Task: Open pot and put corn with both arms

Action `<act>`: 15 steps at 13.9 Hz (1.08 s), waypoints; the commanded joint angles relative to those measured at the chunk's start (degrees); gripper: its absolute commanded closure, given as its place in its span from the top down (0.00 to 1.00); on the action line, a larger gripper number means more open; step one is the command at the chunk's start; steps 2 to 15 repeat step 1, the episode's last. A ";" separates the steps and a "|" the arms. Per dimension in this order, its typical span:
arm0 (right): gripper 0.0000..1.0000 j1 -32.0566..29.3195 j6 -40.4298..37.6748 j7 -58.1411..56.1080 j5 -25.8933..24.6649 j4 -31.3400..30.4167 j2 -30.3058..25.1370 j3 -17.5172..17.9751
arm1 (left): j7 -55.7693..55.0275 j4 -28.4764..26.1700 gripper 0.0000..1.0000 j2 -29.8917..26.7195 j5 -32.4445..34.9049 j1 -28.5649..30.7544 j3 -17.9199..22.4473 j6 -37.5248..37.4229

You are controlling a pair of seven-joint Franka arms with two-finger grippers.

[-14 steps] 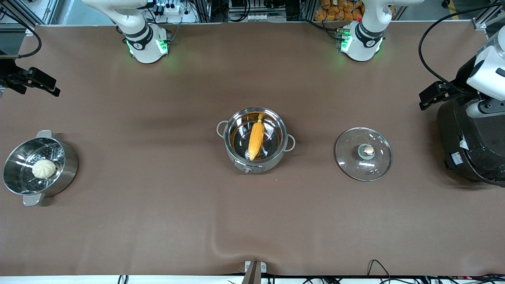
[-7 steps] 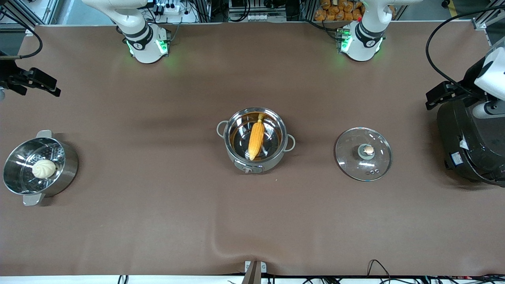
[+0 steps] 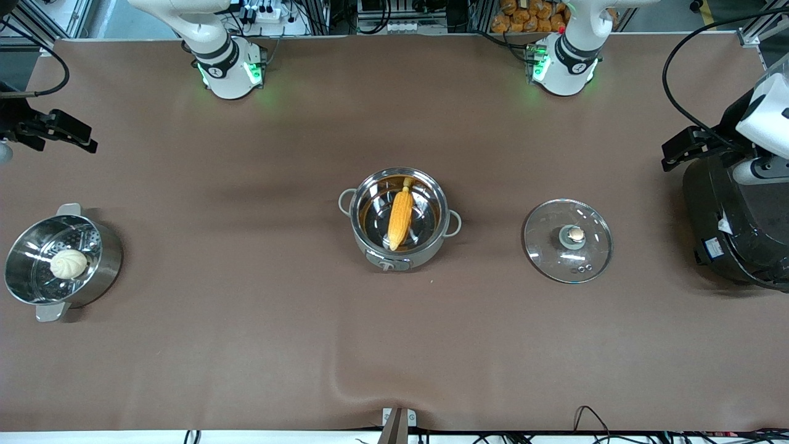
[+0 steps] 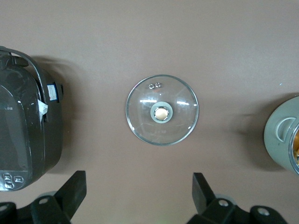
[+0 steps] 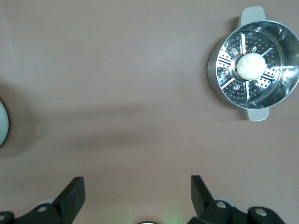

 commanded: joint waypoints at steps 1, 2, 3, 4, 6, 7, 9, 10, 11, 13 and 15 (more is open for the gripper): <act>1.00 -1.65 -0.01 -1.22 1.14 0.15 -0.10 0.80 | 0.84 -0.17 1.00 -0.94 -0.94 0.69 -0.49 -0.79; 1.00 -1.65 -0.01 -1.22 1.14 0.15 -0.10 0.80 | 0.84 -0.17 1.00 -0.94 -0.94 0.69 -0.49 -0.79; 1.00 -1.65 -0.01 -1.22 1.14 0.15 -0.10 0.80 | 0.84 -0.17 1.00 -0.94 -0.94 0.69 -0.49 -0.79; 1.00 -1.65 -0.01 -1.22 1.14 0.15 -0.10 0.80 | 0.84 -0.17 1.00 -0.94 -0.94 0.69 -0.49 -0.79; 1.00 -1.65 -0.01 -1.22 1.14 0.15 -0.10 0.80 | 0.84 -0.17 1.00 -0.94 -0.94 0.69 -0.49 -0.79; 1.00 -1.65 -0.01 -1.22 1.14 0.15 -0.10 0.80 | 0.84 -0.17 1.00 -0.94 -0.94 0.69 -0.49 -0.79; 1.00 -1.65 -0.01 -1.22 1.14 0.15 -0.10 0.80 | 0.84 -0.17 1.00 -0.94 -0.94 0.69 -0.49 -0.79; 1.00 -1.65 -0.01 -1.22 1.14 0.15 -0.10 0.80 | 0.84 -0.17 1.00 -0.94 -0.94 0.69 -0.49 -0.79; 1.00 -1.65 -0.01 -1.22 1.14 0.15 -0.10 0.80 | 0.84 -0.17 1.00 -0.94 -0.94 0.69 -0.49 -0.79; 1.00 -1.65 -0.01 -1.22 1.14 0.15 -0.10 0.80 | 0.84 -0.17 1.00 -0.94 -0.94 0.69 -0.49 -0.79; 1.00 -1.65 -0.01 -1.22 1.14 0.15 -0.10 0.80 | 0.84 -0.17 1.00 -0.94 -0.94 0.69 -0.49 -0.79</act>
